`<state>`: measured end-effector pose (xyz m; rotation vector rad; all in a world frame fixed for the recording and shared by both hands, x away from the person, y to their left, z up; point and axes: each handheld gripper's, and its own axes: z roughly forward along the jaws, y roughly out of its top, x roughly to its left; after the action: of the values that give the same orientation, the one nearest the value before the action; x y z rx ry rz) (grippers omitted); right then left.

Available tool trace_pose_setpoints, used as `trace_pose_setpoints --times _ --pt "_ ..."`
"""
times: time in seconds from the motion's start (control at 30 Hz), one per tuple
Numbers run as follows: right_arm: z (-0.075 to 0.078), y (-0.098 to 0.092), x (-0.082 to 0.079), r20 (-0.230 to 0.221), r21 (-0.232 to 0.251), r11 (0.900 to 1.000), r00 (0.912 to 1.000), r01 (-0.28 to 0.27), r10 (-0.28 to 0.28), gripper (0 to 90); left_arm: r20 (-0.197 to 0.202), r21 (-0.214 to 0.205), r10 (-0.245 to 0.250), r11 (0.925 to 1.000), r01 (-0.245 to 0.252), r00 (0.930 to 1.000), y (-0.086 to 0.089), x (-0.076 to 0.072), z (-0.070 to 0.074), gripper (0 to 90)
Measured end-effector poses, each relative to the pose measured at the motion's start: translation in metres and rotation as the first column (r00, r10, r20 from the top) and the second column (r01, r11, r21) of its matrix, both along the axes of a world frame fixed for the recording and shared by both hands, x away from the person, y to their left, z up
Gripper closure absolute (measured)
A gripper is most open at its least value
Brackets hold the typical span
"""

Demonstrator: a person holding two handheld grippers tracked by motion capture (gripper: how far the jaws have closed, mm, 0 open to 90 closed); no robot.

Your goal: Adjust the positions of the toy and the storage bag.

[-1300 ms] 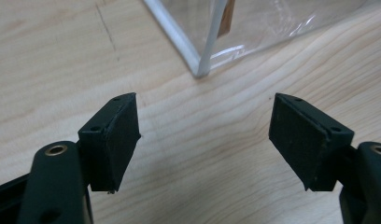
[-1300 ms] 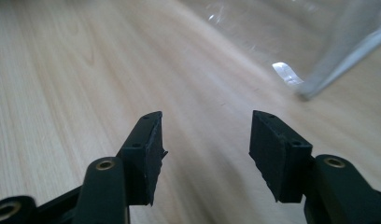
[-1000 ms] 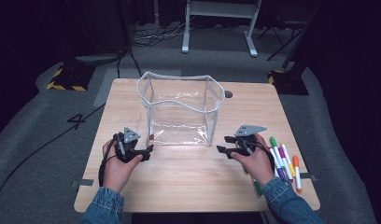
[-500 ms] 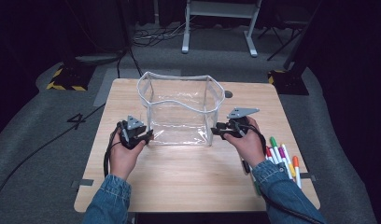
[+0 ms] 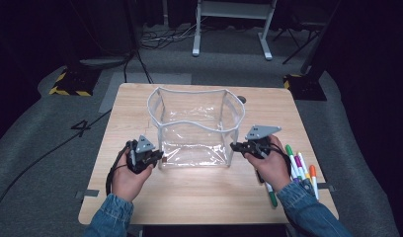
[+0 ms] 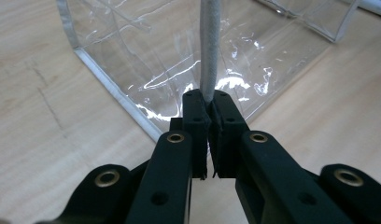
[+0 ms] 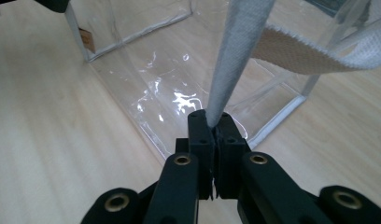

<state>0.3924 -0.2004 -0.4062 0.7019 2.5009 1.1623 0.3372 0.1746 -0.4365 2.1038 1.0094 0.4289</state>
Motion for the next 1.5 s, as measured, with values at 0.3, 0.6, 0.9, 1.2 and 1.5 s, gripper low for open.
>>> trace_pose_setpoints --times 0.3,0.6,0.9,1.2,1.5 --pt "-0.006 -0.038 -0.067 -0.050 0.064 0.9977 0.9984 -0.022 0.026 87.7 0.032 -0.048 -0.150 0.9873 0.151 0.9882 -0.012 -0.054 0.002 89.6" --pt "-0.009 -0.060 -0.110 -0.045 0.092 0.9951 0.9981 -0.037 0.041 87.8 0.067 0.011 -0.086 0.9963 0.085 0.9940 -0.023 -0.065 -0.007 50.4" --pt "-0.012 -0.081 -0.134 -0.056 0.127 0.9918 0.9984 0.006 0.001 87.7 0.068 0.082 -0.287 0.9562 0.281 0.9556 -0.051 -0.079 -0.013 87.3" --pt "-0.008 -0.099 -0.154 -0.072 0.104 0.9942 0.9972 0.026 -0.019 87.6 0.024 0.051 -0.382 0.9233 0.381 0.9237 -0.062 -0.106 -0.011 87.0" --pt "0.010 -0.115 -0.162 -0.120 0.081 0.9959 0.9923 0.040 -0.030 57.3 0.082 -0.080 -0.357 0.9283 0.363 0.9306 -0.045 -0.104 0.003 42.9"
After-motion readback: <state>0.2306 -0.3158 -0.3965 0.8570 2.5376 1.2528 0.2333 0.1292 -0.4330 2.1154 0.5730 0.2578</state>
